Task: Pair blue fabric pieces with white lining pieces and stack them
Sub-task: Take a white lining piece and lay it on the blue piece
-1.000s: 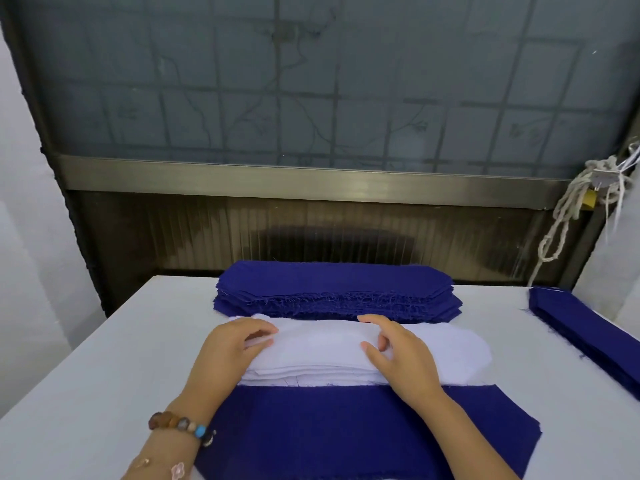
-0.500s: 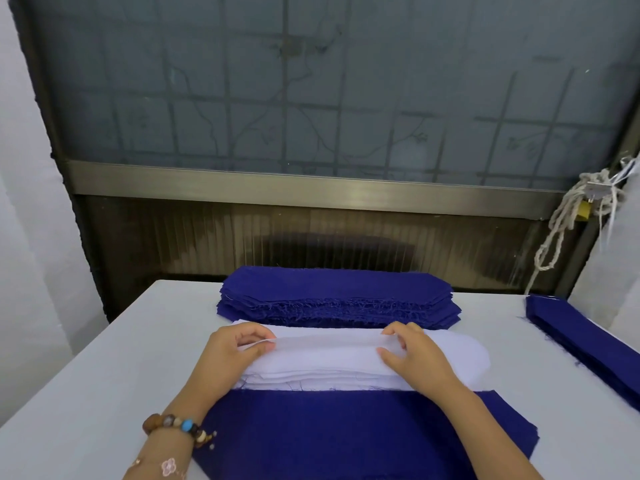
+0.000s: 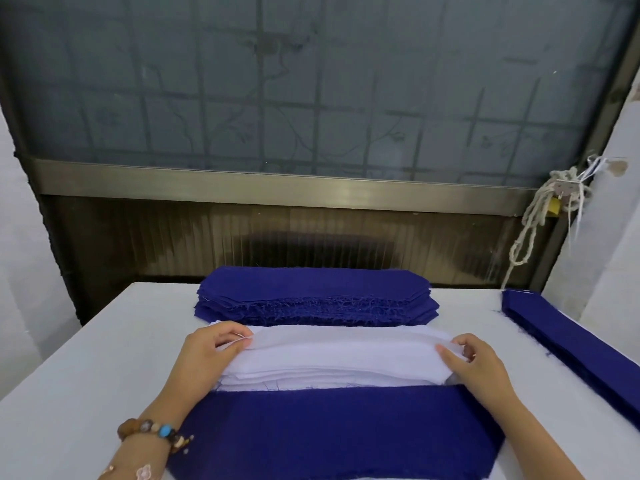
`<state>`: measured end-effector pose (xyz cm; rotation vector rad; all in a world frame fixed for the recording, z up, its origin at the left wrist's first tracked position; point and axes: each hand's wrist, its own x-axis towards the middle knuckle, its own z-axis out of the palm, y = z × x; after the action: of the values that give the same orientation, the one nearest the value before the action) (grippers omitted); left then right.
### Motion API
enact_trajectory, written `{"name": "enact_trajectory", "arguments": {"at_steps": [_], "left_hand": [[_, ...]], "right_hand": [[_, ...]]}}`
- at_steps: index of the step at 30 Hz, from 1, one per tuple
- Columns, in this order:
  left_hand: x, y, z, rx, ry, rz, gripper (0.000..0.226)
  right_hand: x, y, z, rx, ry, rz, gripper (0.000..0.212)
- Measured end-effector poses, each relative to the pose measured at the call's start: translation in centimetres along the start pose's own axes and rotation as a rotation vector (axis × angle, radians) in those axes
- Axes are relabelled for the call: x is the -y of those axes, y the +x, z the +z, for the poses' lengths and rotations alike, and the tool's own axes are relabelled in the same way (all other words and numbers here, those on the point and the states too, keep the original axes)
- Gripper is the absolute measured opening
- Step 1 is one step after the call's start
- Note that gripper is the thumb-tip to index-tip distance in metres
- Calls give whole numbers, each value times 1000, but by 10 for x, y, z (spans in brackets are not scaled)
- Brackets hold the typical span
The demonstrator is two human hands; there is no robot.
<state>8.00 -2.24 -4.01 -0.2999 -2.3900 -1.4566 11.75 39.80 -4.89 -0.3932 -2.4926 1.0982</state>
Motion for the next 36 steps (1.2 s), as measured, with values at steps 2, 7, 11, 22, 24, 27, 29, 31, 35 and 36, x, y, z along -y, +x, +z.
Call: {"name": "enact_trajectory", "arguments": {"at_steps": [2,7,11,22,24,27,29,31,35,36], "left_hand": [[-1,-1,0,-13,14,5,18],[-5,-1,-4,-69,56,27,15],[-7,-2,-9,-167,74,18,16],[-10,-4,-17,-230,-70,-33,13],[-12,-3,-20,-238,-77,-63,13],[-14,-1,-28,-130,-142,-192,10],[-10,1,-40,57,-227,-333,8],[-3,3,-56,280,-244,-434,24],[11,5,-78,521,-157,-515,52],[13,5,-80,557,-137,-542,53]], "right_hand": [[1,1,1,-11,27,-54,13],[4,4,2,-53,-4,-139,7],[10,1,0,-160,-26,-205,6],[21,-3,-9,-148,411,-98,19],[22,-5,-12,-147,444,-66,19],[21,-5,-22,48,504,76,12],[16,-7,-35,304,545,199,11],[10,-5,-46,487,485,264,15],[2,-2,-60,616,372,251,19],[1,-2,-61,639,336,244,18]]}}
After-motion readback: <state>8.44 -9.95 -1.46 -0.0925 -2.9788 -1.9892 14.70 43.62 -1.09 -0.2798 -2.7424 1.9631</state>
